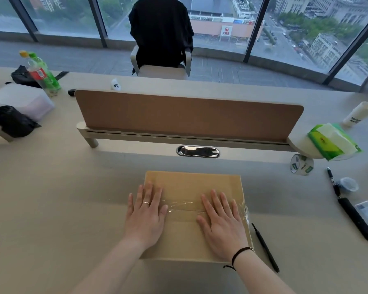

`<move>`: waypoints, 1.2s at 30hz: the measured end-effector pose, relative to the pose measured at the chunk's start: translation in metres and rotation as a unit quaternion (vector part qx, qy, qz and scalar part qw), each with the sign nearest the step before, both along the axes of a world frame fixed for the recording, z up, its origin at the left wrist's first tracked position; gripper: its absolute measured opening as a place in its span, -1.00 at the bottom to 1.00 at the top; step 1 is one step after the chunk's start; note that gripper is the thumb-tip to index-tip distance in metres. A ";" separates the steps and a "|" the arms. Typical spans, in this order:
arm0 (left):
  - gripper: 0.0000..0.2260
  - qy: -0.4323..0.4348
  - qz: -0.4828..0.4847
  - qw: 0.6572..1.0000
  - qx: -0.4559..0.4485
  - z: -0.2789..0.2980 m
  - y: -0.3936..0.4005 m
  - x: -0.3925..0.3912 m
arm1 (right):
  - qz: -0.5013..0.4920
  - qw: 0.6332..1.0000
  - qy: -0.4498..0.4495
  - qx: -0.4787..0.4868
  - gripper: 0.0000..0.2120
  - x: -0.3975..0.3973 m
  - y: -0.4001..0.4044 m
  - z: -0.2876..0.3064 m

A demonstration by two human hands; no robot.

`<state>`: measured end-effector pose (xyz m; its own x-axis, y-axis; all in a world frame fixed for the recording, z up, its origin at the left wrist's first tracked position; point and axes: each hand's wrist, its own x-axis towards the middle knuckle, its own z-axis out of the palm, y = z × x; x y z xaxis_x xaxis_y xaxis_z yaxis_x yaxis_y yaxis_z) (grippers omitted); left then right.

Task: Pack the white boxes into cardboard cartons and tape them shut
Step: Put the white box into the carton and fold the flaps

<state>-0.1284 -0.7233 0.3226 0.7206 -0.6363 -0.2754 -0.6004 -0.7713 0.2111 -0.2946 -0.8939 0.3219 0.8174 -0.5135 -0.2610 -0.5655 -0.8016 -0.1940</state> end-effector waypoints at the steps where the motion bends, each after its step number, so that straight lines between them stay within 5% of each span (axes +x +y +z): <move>1: -0.33 -0.007 -0.001 1.000 0.008 0.001 -0.001 -0.002 | 0.000 1.000 0.001 -0.003 -0.42 0.000 0.000 -0.001; 8: -0.25 -0.073 -0.019 0.997 0.008 -0.004 -0.018 -0.013 | 0.002 1.000 -0.002 -0.004 -0.41 0.001 -0.001 -0.005; 36: -0.26 -0.019 -0.094 0.995 0.010 -0.005 -0.027 -0.016 | -0.012 1.000 0.006 -0.007 -0.42 0.003 0.002 -0.005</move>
<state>-0.1447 -0.7506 0.3175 0.5991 -0.7556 -0.2649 -0.7421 -0.6482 0.1704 -0.2919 -0.8915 0.3170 0.8021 -0.5362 -0.2629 -0.5864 -0.7905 -0.1769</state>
